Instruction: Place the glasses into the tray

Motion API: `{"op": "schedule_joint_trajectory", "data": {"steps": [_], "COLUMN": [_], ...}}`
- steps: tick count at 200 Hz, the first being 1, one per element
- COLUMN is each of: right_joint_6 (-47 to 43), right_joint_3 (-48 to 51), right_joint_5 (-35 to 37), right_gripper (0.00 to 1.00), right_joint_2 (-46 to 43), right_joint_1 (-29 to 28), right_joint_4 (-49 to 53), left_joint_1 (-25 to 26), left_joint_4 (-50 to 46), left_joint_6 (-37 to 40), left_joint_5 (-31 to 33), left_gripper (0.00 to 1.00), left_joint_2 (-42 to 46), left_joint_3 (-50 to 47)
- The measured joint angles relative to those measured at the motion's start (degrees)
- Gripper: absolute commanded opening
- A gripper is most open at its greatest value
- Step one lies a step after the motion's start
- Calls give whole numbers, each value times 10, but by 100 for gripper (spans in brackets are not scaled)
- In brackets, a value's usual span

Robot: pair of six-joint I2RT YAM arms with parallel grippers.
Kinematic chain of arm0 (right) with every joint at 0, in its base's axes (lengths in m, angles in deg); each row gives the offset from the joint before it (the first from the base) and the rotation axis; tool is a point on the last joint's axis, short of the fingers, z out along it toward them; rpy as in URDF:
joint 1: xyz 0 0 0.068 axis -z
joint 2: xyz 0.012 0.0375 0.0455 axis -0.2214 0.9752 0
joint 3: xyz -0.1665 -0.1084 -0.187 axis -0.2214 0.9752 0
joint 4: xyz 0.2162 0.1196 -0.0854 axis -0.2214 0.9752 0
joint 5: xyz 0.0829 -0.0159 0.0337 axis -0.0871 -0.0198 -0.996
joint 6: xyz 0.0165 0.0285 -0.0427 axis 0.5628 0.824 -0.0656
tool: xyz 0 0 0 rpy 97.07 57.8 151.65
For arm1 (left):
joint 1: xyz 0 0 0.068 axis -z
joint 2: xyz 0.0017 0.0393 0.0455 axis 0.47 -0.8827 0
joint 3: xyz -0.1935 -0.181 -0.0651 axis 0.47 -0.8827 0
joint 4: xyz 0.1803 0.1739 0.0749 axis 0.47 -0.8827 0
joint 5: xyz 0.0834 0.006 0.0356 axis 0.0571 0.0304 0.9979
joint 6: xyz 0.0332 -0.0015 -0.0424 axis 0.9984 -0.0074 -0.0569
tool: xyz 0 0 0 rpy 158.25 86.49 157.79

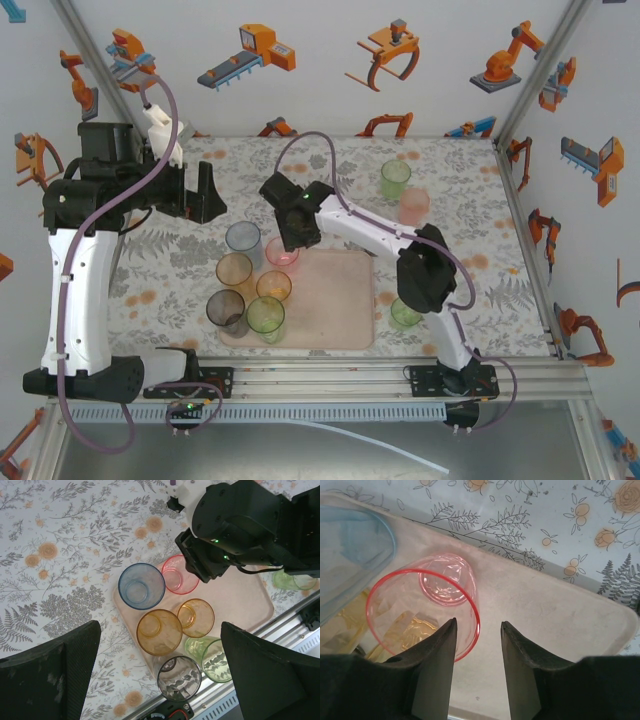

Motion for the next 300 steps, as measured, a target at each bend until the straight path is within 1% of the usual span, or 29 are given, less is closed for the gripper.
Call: {"op": "schedule_joint_trajectory", "data": {"steps": [57, 88, 116, 142, 151, 167, 196, 222, 253, 273, 300], "right_joint_6": [-9, -19, -22, -21, -20, -18, -19, -23, -36, -46, -50], "right_joint_3": [-30, -33, -26, 33, 62, 108, 152, 159, 158, 155, 155], "right_joint_5": [8, 21, 57, 80, 83, 86, 78, 50, -3, -26, -45], "right_gripper": [41, 41, 43, 43, 43, 47, 48, 48, 48, 48, 50], "right_joint_2": [-71, -128, -194, -292, -332, -390, -451, -455, -415, -370, -313], "right_joint_1": [13, 48, 89, 137, 163, 214, 297, 359, 423, 443, 451], "right_joint_4": [20, 43, 77, 101, 109, 118, 130, 131, 130, 127, 106], "left_joint_1": [-1, -1, -1, -1, -1, -1, -1, -1, -1, 0, 0], "left_joint_4": [0, 0, -5, -10, -11, -13, -13, -16, -24, -26, -26], "left_joint_6": [0, 2, 5, 7, 9, 11, 14, 18, 25, 28, 31], "left_joint_5": [0, -9, -35, -46, -47, -48, -53, -60, -70, -72, -73], "left_gripper": [97, 97, 97, 97, 97, 97, 97, 97, 97, 97, 97], "left_joint_2": [0, 0, 0, 0, 0, 1, 1, 1, 4, 7, 9], "left_joint_3": [1, 1, 1, 1, 1, 0, 0, 0, -1, -2, -3]}}
